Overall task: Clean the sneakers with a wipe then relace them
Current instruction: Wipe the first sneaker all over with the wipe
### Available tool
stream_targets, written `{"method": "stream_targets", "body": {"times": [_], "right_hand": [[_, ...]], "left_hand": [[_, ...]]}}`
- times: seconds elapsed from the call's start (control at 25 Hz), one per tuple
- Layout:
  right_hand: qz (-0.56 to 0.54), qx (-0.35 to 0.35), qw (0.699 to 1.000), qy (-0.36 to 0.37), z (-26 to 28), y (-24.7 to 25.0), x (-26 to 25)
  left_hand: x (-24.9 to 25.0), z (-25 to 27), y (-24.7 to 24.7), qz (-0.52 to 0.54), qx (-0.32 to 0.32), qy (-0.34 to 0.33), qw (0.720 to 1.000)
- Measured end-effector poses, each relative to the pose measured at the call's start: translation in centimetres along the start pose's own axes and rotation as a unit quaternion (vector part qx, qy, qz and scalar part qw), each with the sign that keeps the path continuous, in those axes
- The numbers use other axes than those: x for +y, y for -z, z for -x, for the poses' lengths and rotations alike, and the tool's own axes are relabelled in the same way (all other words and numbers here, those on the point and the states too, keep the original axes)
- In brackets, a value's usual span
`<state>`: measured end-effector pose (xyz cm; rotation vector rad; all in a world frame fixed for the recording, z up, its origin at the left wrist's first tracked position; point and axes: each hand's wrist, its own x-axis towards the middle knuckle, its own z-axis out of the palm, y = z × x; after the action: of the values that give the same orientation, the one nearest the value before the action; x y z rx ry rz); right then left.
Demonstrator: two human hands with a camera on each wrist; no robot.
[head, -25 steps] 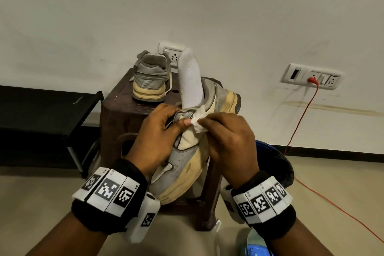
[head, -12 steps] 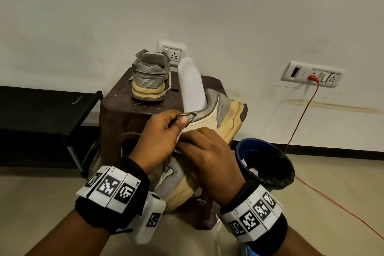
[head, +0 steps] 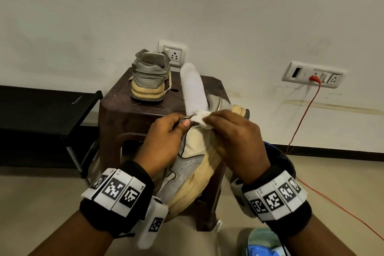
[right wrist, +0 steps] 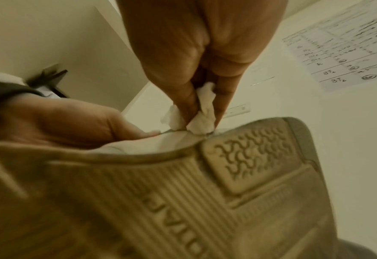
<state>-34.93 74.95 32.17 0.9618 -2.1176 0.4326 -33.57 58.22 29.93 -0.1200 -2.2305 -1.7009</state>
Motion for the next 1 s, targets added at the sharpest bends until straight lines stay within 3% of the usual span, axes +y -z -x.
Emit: {"method": "stream_targets", "body": {"times": [0.12,0.2,0.4,0.52,0.72,0.8,1.0], "right_hand": [[-0.024,-0.067,0.995,0.064,1.1,-0.8,-2.0],[-0.007,-0.060,0.996,0.070,1.3,-1.1,-1.9],[0.044,0.063,0.994,-0.074,-1.0,0.0,3.0],[0.005,0.069,0.988,-0.138,-1.1,1.1,5.3],[-0.059,-0.078,0.995,-0.011,0.0,0.5,1.6],[-0.050,-0.090,0.995,0.004,0.2,0.3,1.1],[0.045,0.052,0.994,-0.088,-0.8,0.4,3.9]], "left_hand": [[0.1,-0.4,0.2,0.031,0.029,0.003,0.999],[0.1,-0.6,0.1,0.032,0.028,0.004,0.999],[0.2,-0.6,-0.4,0.029,0.023,-0.004,0.999],[0.4,-0.2,-1.2,0.003,0.013,-0.015,1.000],[-0.2,-1.3,-0.4,0.055,0.073,0.002,0.996],[-0.2,-1.6,-0.2,0.046,0.068,-0.001,0.997],[0.3,-1.2,-0.2,0.030,0.055,-0.015,0.998]]}}
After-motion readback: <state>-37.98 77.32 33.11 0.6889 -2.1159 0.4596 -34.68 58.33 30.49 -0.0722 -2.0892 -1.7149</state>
